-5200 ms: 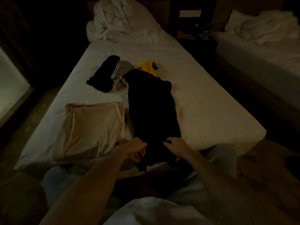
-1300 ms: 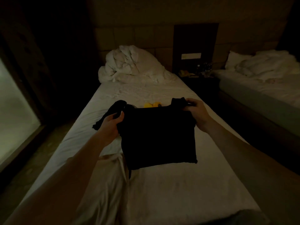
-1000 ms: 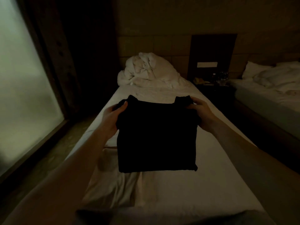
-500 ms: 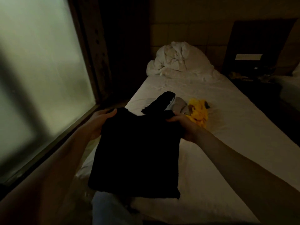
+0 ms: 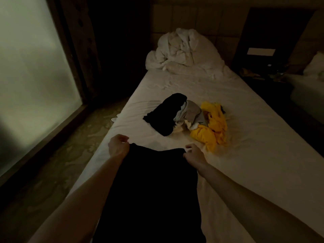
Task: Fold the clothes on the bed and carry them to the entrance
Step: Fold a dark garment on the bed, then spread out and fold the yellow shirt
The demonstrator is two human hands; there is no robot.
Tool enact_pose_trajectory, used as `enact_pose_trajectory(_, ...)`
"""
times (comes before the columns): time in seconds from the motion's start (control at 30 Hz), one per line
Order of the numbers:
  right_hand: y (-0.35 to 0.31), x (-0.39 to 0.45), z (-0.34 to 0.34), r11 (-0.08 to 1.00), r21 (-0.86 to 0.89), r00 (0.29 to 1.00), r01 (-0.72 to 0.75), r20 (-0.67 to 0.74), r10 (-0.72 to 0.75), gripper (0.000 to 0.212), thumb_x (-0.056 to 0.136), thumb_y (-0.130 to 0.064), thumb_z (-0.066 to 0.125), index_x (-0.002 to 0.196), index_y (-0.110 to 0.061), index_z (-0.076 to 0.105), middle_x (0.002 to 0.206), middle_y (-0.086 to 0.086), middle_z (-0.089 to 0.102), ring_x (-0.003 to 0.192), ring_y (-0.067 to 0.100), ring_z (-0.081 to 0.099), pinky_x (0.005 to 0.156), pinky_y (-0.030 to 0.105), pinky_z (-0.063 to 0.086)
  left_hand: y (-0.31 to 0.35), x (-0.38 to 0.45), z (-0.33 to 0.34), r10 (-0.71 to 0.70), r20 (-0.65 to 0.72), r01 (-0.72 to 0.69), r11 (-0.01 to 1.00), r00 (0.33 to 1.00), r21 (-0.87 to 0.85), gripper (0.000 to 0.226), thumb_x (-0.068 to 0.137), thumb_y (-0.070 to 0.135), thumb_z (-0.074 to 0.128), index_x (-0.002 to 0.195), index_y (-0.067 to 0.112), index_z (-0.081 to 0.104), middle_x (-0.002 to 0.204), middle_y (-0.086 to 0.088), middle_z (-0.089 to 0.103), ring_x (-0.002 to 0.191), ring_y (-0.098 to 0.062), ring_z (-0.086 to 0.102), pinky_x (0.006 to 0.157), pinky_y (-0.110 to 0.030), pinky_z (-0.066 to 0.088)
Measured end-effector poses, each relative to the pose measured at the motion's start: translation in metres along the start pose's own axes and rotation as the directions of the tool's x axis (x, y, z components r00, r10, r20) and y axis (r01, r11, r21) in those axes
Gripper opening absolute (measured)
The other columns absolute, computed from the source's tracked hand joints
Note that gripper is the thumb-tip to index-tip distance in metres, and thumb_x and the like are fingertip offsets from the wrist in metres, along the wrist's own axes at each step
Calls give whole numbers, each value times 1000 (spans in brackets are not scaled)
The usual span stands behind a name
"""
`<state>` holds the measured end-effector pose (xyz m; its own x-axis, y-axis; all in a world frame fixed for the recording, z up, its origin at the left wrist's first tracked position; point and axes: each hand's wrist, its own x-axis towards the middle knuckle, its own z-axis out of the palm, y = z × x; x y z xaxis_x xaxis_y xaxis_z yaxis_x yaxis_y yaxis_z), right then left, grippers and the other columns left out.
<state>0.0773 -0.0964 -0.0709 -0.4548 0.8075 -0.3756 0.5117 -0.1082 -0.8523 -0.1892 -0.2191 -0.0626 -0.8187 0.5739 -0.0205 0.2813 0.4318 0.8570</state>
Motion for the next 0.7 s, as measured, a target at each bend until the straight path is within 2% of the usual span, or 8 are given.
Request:
enact_pose_trajectory(0.07,5,-3,6,916,-345,968,203,-68,-241,44,94,-24,53,137,-24,44,143,5,39,130,30,37,102,46,38,1,-9,10,158,-67,-147,977,985,155,33,78,-3,57,100,18,70,116,-4,64,111,-25,57,100,-38,43)
enact_pose_trajectory(0.13,8,-10,20,709,-604,894,363,10,-449,51,96,-37,45,145,-29,37,157,-3,22,145,22,15,116,52,19,-3,-25,24,416,-18,-392,871,909,296,27,81,5,60,100,22,67,117,1,61,113,-24,52,99,-38,37)
enact_pose_trajectory(0.2,13,-11,37,494,-733,841,468,196,-505,55,100,-47,34,152,-31,26,163,-10,9,150,13,-1,120,54,0,-10,-43,42,584,166,-600,715,795,360,23,89,25,58,111,23,64,124,3,60,120,-22,52,104,-37,34)
enact_pose_trajectory(0.3,34,-6,50,327,-820,848,470,316,-426,74,93,-68,10,156,-30,11,164,-11,0,150,11,-11,119,55,-5,-28,-61,64,515,544,-746,379,662,548,70,93,63,17,147,23,39,156,2,33,146,-20,26,121,-41,13)
enact_pose_trajectory(0.37,50,0,47,348,-841,888,414,291,-355,86,81,-75,-5,156,-32,3,164,-12,-4,149,9,-13,119,55,-5,-40,-58,69,411,634,-755,324,655,570,89,84,73,-8,155,26,17,163,1,11,151,-20,5,122,-42,-1)
enact_pose_trajectory(0.5,65,10,33,414,-836,922,361,252,-295,81,83,-75,-2,155,-38,-3,162,-18,-8,149,12,-16,118,56,-5,-43,-43,75,353,629,-721,330,693,609,113,63,75,-37,156,30,8,163,1,4,151,-19,-1,122,-40,-5)
enact_pose_trajectory(0.6,64,22,16,466,-816,930,342,225,-290,84,79,-76,-8,155,-39,-1,163,-16,-8,150,13,-15,119,55,-3,-30,-26,83,336,609,-695,332,719,638,117,60,73,-41,155,29,10,163,3,5,151,-18,-1,122,-43,-5)
enact_pose_trajectory(0.7,62,39,-14,537,-787,937,302,142,-318,77,85,-72,-4,154,-40,-1,163,-16,-4,150,11,-10,120,51,1,-9,-8,93,380,613,-720,305,693,624,101,74,72,-26,155,27,15,163,4,11,150,-17,4,121,-44,-6)
